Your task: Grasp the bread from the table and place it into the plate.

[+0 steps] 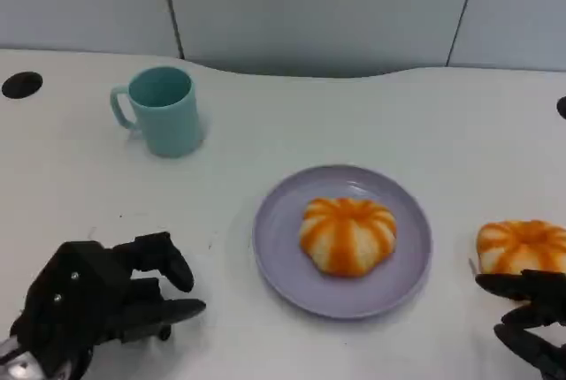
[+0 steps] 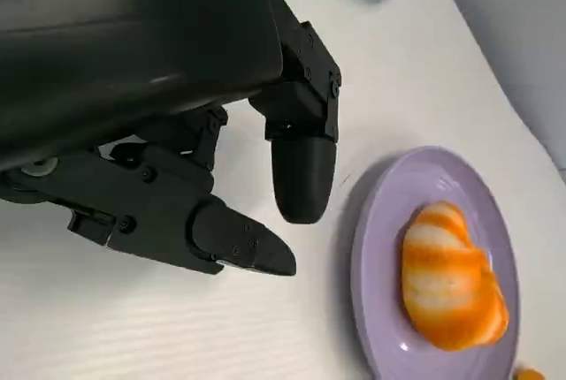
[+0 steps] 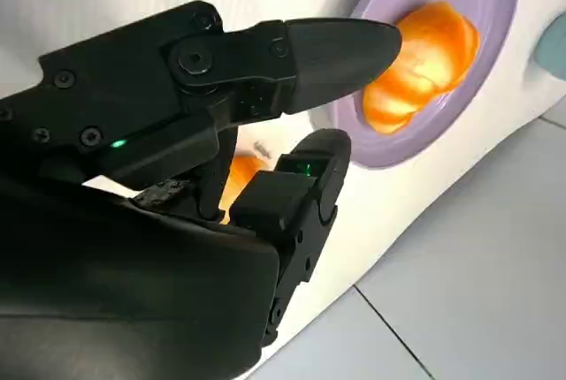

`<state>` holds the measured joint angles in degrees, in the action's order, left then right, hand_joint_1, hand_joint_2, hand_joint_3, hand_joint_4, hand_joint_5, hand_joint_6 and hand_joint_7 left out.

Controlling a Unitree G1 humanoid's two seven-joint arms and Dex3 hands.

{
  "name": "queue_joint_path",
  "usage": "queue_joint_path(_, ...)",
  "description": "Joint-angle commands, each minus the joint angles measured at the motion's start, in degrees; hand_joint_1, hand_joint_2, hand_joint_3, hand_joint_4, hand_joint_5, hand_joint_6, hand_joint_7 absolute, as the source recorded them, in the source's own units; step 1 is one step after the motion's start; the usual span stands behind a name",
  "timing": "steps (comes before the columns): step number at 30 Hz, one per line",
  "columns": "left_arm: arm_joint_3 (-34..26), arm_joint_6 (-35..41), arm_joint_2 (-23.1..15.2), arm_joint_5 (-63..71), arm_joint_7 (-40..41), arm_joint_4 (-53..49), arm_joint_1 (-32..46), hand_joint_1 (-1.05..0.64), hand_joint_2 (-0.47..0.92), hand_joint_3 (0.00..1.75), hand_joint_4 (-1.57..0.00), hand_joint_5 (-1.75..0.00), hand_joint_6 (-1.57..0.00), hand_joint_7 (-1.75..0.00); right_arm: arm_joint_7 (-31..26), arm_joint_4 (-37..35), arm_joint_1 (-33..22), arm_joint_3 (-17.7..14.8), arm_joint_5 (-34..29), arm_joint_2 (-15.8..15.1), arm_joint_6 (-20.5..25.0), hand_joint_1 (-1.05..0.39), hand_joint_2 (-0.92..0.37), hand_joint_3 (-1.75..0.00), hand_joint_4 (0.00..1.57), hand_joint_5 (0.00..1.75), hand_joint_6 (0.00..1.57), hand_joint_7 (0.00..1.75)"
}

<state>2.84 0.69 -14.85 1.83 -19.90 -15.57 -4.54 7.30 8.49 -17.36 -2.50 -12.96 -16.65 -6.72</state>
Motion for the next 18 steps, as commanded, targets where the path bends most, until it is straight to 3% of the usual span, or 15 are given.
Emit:
queue_joint_path(1,0.39,-0.23,-0.55,0.90,0.56,-0.84,-0.76,-0.29,0.90,0.02,-0.82,-1.75,-0.60,-1.75,0.89,-1.83,1.00,-1.32,1.01,-1.75,-0.86,-0.23,-0.92,-0.31,0.64,0.75,0.83,0.00)
queue_joint_path(18,0.88,-3.29,0.07,1.58,0.94,-4.62,-2.35,-0.29,0.88,0.01,-0.84,-1.75,-0.63,-1.75,0.86,-6.49,1.88,-1.84,1.79,-2.63,-5.92,-0.23,-0.92,-0.28,0.67,0.75,0.86,0.02)
